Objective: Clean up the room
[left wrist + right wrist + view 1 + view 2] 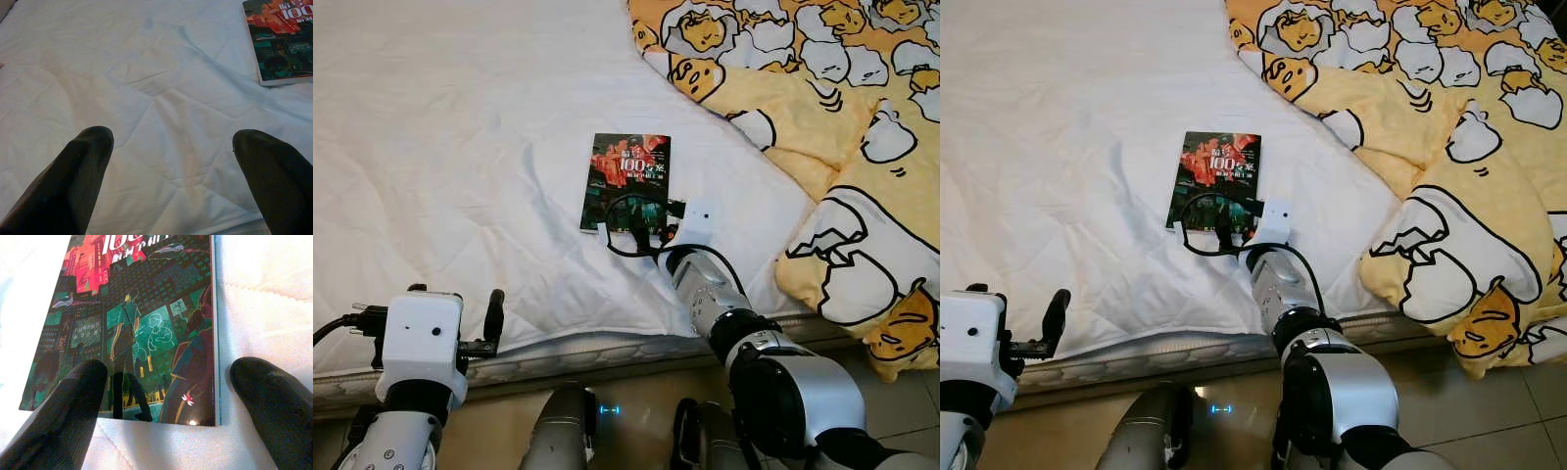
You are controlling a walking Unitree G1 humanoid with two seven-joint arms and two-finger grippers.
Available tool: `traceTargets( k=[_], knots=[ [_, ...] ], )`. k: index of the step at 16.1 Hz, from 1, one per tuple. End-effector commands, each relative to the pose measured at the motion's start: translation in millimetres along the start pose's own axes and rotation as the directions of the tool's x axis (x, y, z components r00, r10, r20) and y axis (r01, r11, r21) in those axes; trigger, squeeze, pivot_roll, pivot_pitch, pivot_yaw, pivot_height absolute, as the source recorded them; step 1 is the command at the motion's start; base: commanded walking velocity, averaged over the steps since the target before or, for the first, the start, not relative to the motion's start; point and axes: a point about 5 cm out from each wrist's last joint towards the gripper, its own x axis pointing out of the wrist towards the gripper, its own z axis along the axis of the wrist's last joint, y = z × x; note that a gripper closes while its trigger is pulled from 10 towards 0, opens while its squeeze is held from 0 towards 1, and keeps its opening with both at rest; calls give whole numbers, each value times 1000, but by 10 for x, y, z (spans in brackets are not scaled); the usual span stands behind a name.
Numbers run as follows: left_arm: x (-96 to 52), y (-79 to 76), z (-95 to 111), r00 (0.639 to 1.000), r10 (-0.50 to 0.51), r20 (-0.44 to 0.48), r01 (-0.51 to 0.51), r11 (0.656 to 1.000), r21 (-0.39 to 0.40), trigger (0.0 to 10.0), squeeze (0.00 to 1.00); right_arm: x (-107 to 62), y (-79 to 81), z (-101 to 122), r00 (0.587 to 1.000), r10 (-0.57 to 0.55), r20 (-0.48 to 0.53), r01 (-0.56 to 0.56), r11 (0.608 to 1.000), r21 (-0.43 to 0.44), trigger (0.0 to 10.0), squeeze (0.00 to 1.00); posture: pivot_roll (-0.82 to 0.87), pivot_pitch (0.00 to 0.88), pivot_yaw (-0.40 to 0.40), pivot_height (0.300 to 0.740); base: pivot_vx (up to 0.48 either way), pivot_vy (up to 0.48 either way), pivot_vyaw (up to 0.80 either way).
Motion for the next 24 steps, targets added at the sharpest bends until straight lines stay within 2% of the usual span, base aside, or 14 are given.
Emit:
traceTargets(
  k=[1, 6, 8, 9, 11, 13, 19, 21, 24],
  knots=[
    [-26, 0, 0, 1000, 1, -9, -1, 1000, 6, 10000, 0, 3, 105, -111, 998, 25, -52, -24, 1000, 15, 10000, 0, 348, 307, -16, 711, 0, 0, 0],
    [-17, -1, 0, 1000, 3, -10, -3, 1000, 8, 10000, 0, 14, 216, -134, 995, 70, -65, -67, 996, 56, 10000, 0, 352, 309, -18, 711, 0, 0, 0],
    [-10, -8, 0, 1000, 3, -9, -2, 1000, 8, 10000, 0, 18, 253, -124, 994, 88, -60, -87, 996, 15, 10000, 0, 350, 311, -20, 711, 0, 0, 0],
    [-5, -15, 1, 1000, 2, -8, -2, 1000, 6, 10000, 0, 19, 246, -116, 995, 80, -57, -81, 996, -23, 0, 0, 347, 311, -22, 711, 0, 0, 0],
    [-2, -31, -1, 1000, -1, -8, 1, 1000, 4, 10000, 0, 14, 236, -132, 995, 82, -63, -84, 996, -32, 0, 0, 346, 310, -22, 711, 0, 0, 0],
    [7, -40, 1, 1000, -5, -6, 5, 1000, 2, 10000, 0, 10, 246, -153, 993, 97, -71, -97, 995, 3, 0, 0, 341, 308, -23, 711, 0, 0, 0],
    [35, -55, 1, 1000, -13, -3, 13, 1000, 7, 10000, 0, 19, 412, -154, 979, 199, -50, -187, 966, 178, 0, 0, 336, 307, -21, 711, 0, 0, 0],
    [51, -66, -5, 1000, -19, -4, 19, 1000, 9, 10000, 0, 31, 452, -101, 974, 224, -25, -212, 948, 237, 0, 0, 332, 308, -21, 711, 0, 0, 0],
    [75, -70, -10, 1000, -21, -3, 21, 1000, 8, 10000, 0, 56, 542, 20, 964, 265, 20, -261, 930, 257, 0, 0, 325, 303, -21, 711, 0, 0, 0]
  ],
)
